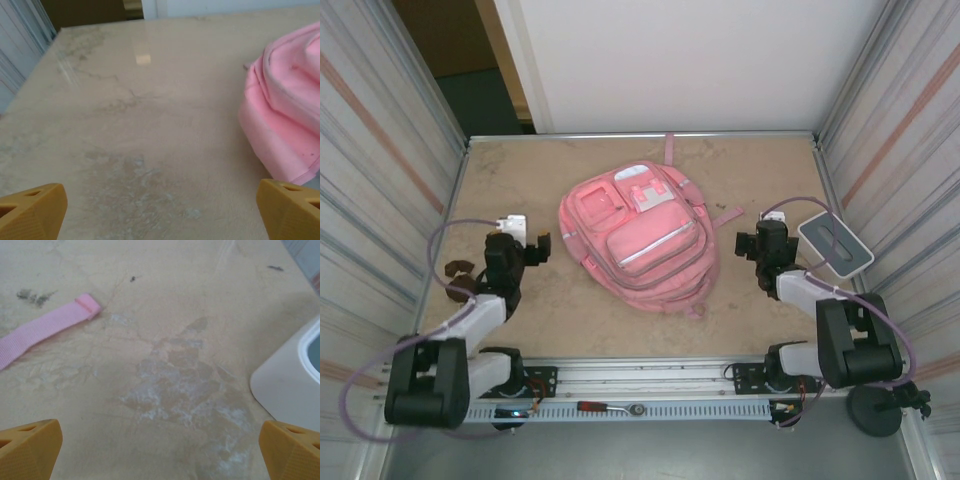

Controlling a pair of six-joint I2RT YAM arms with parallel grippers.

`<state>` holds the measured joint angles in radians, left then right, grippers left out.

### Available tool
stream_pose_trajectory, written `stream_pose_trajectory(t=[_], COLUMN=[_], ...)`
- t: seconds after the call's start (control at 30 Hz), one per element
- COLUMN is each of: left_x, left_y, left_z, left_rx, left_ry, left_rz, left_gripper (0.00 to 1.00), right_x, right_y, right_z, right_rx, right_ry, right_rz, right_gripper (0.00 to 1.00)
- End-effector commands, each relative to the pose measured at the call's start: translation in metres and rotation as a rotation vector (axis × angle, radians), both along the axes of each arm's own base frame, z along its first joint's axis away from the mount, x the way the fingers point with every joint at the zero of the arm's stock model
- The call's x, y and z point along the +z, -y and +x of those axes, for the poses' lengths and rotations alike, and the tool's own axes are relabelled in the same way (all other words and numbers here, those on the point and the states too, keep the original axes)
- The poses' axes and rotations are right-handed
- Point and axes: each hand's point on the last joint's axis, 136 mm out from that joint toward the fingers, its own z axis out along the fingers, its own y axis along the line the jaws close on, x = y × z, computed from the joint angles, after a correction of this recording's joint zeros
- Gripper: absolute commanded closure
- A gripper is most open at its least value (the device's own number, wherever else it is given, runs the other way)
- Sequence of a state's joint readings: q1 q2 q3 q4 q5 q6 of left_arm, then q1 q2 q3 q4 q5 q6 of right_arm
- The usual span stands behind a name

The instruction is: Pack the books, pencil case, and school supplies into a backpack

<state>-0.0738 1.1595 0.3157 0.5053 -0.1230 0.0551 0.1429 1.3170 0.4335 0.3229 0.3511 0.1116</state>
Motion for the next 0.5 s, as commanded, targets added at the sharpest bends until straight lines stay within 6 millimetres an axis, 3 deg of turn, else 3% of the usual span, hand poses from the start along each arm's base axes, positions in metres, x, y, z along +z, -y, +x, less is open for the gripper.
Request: stream_pose_trajectory(t=[0.0, 0.23, 0.33, 0.47], left_x=[0.012, 0.003, -0.016, -0.018], left_y=[0.01, 0.007, 0.011, 0.002], left_z=[0.021, 0.037, 0.047, 0.052], left_rx=[-0.043, -0.044, -0.065, -0.042], left_ry=[0.096, 0.09, 0.093, 0.056], left_rz=[-0.042, -0.001, 0.016, -0.027], left_gripper=[0.02, 0.01, 0.01, 0.01], right_x=[0.028, 0.034, 0.024, 0.008], right_y=[-0.002, 0.004, 0.007, 0.017], right_z=[0.022, 0.035, 0.039, 0.045], right_rx=[0.035, 0.056, 0.07, 0.052], right_ry=[0.158, 0.23, 0.254, 0.243], right_rz=[0.018, 0.037, 0.058, 0.115], right_gripper=[0.01, 0.01, 0.01, 0.01])
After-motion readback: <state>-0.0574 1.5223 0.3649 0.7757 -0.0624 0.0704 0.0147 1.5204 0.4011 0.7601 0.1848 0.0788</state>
